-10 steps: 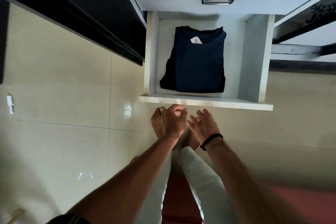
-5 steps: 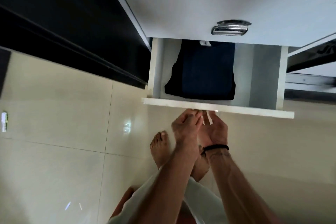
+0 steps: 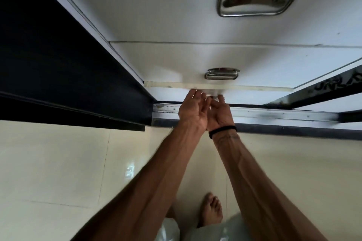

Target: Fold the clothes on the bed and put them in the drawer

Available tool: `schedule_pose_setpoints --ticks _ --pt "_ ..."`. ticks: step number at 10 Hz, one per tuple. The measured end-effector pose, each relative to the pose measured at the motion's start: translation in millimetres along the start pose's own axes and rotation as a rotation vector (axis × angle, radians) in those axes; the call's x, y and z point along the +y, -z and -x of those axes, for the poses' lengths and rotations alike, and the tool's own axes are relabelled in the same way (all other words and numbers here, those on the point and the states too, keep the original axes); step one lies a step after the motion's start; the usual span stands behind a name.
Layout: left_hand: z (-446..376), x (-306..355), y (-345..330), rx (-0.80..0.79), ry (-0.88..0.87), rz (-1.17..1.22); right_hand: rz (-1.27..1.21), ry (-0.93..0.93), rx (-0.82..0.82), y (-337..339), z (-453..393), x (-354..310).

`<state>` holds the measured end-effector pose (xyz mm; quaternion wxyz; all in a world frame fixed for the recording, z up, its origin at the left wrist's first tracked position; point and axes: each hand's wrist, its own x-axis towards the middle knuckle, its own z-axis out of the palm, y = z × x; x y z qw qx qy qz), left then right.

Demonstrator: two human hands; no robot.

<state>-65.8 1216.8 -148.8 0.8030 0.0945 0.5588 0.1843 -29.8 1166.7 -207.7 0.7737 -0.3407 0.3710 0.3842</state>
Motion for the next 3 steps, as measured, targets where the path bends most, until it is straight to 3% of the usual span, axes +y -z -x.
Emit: schedule_pose_setpoints --ticks 1,2,3 --pt "0 8 -2 -0.052 -0.004 -0.055 0.093 0.046 -0.004 -9 -1 3" --pt "12 35 -5 -0.075 0.047 -0.329 0.219 0.070 -0.082 -10 6 -5" --pt "32 54 -4 0.063 0.028 -0.598 0.453 0.055 -0.131 -4 29 -11"
